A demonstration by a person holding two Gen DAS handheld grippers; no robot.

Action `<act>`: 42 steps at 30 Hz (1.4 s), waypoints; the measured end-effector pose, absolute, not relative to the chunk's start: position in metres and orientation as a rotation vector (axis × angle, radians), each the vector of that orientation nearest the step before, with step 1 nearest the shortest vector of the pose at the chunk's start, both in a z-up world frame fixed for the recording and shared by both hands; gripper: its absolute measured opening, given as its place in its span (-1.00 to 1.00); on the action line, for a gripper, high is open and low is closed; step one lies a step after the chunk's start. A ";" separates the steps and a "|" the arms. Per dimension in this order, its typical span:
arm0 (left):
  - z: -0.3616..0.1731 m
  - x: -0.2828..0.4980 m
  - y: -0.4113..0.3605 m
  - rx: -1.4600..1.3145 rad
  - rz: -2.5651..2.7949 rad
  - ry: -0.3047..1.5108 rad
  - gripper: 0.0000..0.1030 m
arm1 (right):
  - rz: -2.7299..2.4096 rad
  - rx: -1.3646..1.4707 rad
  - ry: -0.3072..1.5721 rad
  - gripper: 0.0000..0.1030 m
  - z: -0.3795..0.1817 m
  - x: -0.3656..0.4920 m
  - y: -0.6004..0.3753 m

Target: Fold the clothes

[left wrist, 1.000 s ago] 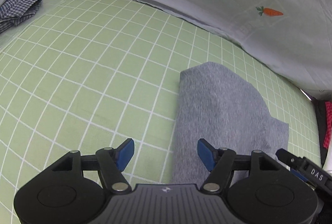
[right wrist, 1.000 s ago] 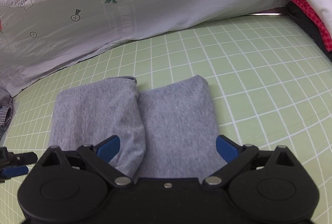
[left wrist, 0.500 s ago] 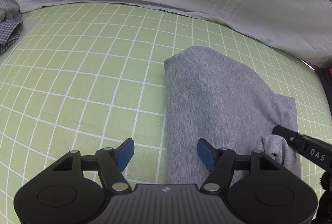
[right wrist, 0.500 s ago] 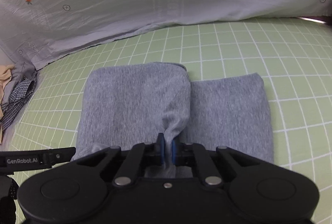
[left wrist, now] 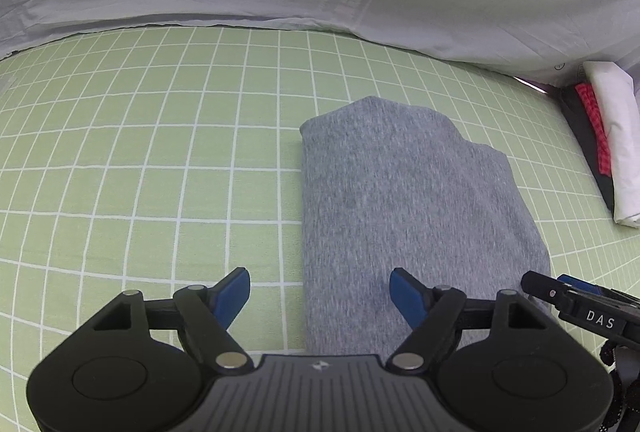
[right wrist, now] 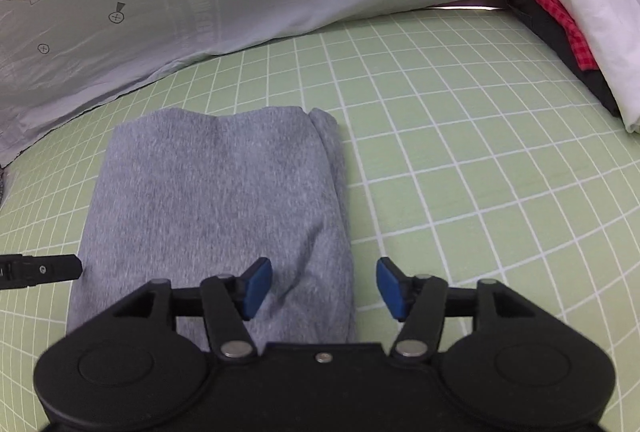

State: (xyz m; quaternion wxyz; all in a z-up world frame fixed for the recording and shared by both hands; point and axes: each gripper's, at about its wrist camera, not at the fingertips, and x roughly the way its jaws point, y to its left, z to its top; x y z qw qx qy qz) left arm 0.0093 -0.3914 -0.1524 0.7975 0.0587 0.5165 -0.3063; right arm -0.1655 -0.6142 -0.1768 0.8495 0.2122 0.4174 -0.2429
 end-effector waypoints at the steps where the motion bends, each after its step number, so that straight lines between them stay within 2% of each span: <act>1: -0.154 0.010 -0.393 0.122 -0.664 1.119 0.54 | -0.504 0.442 0.882 0.47 -0.178 -0.164 -0.613; 12: -0.178 0.023 -0.414 0.049 -0.715 1.221 0.57 | -0.481 0.559 0.917 0.66 -0.200 -0.140 -0.631; 14: -0.181 0.025 -0.417 0.028 -0.727 1.230 0.45 | -0.479 0.551 0.914 0.64 -0.200 -0.135 -0.631; 15: -0.182 0.026 -0.418 0.011 -0.735 1.239 0.34 | -0.456 0.537 0.911 0.55 -0.199 -0.132 -0.630; 16: -0.183 0.026 -0.420 -0.008 -0.744 1.247 0.07 | -0.436 0.519 0.909 0.10 -0.198 -0.129 -0.628; 17: -0.182 0.027 -0.421 -0.021 -0.751 1.253 -0.09 | -0.425 0.489 0.917 -0.31 -0.196 -0.126 -0.624; 19: -0.173 0.022 -0.425 -0.013 -0.774 1.234 -0.28 | -0.404 0.435 0.926 -0.62 -0.190 -0.120 -0.617; 20: -0.167 0.019 -0.427 -0.007 -0.788 1.219 -0.38 | -0.395 0.439 0.907 -0.67 -0.184 -0.123 -0.613; 23: -0.147 0.008 -0.431 0.013 -0.830 1.169 -0.57 | -0.365 0.448 0.848 -0.72 -0.164 -0.132 -0.601; 25: -0.129 -0.009 -0.432 0.027 -0.861 1.124 -0.62 | -0.346 0.455 0.809 -0.74 -0.150 -0.138 -0.593; 32: -0.093 -0.081 -0.420 0.060 -0.900 1.037 -0.64 | -0.316 0.416 0.706 -0.75 -0.108 -0.182 -0.553; 42: -0.103 -0.179 -0.416 0.036 -0.879 1.074 -0.63 | -0.329 0.431 0.734 -0.75 -0.106 -0.280 -0.547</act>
